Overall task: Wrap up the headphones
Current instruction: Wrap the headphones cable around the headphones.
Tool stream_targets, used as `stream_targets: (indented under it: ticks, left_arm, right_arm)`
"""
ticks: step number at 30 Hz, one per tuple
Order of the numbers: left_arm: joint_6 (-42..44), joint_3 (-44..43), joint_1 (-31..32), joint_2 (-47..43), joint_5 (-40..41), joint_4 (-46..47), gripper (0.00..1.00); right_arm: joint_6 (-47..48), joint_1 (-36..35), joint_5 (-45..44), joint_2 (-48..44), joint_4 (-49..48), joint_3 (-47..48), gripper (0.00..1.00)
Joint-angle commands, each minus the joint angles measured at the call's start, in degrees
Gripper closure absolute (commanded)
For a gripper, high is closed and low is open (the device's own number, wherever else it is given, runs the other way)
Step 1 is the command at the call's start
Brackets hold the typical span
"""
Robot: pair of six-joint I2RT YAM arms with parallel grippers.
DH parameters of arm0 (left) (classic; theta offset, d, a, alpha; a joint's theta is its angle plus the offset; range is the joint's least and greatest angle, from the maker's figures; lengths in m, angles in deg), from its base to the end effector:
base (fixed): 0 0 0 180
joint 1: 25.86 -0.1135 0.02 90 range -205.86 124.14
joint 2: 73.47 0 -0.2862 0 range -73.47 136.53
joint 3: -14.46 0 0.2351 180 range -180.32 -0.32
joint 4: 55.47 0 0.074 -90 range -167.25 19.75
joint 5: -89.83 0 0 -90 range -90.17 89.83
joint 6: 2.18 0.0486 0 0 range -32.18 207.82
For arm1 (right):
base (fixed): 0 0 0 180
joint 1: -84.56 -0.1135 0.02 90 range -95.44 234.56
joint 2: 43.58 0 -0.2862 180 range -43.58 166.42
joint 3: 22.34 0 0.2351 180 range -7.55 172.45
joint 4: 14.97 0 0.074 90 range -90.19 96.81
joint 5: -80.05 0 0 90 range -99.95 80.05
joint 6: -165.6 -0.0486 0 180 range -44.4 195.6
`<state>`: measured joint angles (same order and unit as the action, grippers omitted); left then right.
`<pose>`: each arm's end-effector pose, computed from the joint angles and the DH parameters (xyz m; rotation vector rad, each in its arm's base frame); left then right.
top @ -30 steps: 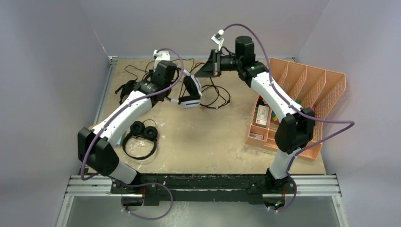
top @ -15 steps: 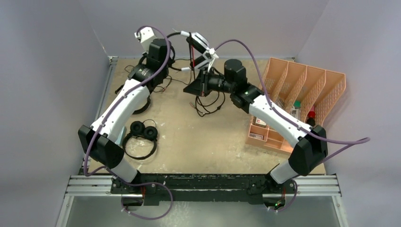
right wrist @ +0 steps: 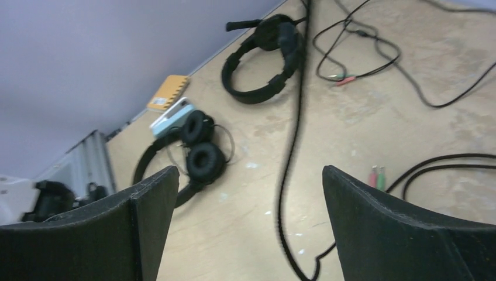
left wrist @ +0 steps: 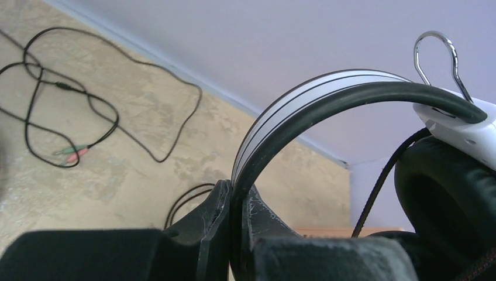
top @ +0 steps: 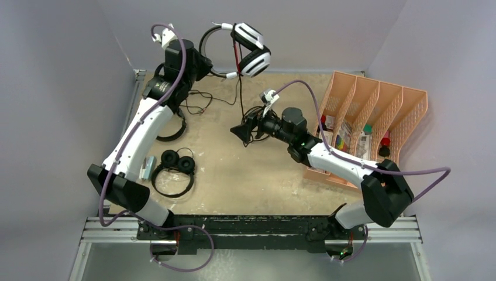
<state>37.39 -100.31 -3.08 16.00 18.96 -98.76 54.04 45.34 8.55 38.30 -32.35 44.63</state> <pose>0.3233 -0.1185 0.4631 -0.6770 1.7817 -0.5638 0.2434 0.2185 0.3415 -0.5177 1.5490 1.0766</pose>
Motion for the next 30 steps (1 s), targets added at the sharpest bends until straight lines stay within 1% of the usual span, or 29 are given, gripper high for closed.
stream_targets:
  ticks: [1,3,7,13,16,22,28,30]
  left_arm:
    - [-1.88,-8.0,0.07,-6.57,-5.24,5.09,1.0]
    - [-1.27,-8.74,0.07,-7.27,-6.03,3.63,1.0]
    - [-0.54,-9.43,0.07,-9.09,-6.62,2.76,1.0]
    - [0.98,-13.55,0.04,-9.06,-6.86,0.6,1.0]
    - [1.27,-15.22,-0.02,-8.72,-7.1,0.26,1.0]
    - [1.06,-19.02,-0.02,-8.0,-8.75,-0.41,1.0]
    - [0.28,-23.61,-0.02,-7.59,-9.78,-1.02,1.0]
    - [0.09,-24.92,-0.02,-7.33,-10.67,-1.15,1.0]
  right_arm:
    - [8.59,1.13,-4.14,0.56,-14.99,-2.51,0.05]
    - [10.76,2.05,-3.5,1.89,-16.91,-3.07,0.04]
    - [11.19,3.37,-1.76,4.89,-22.5,-4.45,0.04]
    - [10.2,3.28,0.58,11.17,-36.45,-6.64,0.07]
    - [9.82,2.89,1.58,14.25,-39.73,-6.7,0.08]
    - [10.11,2.54,0.09,20.19,-44.67,-5.8,0.09]
    - [9.04,2.56,-1.14,28.32,-49.52,-0.47,0.15]
    - [7.22,2.57,-1.0,30.59,-51.2,1.64,0.21]
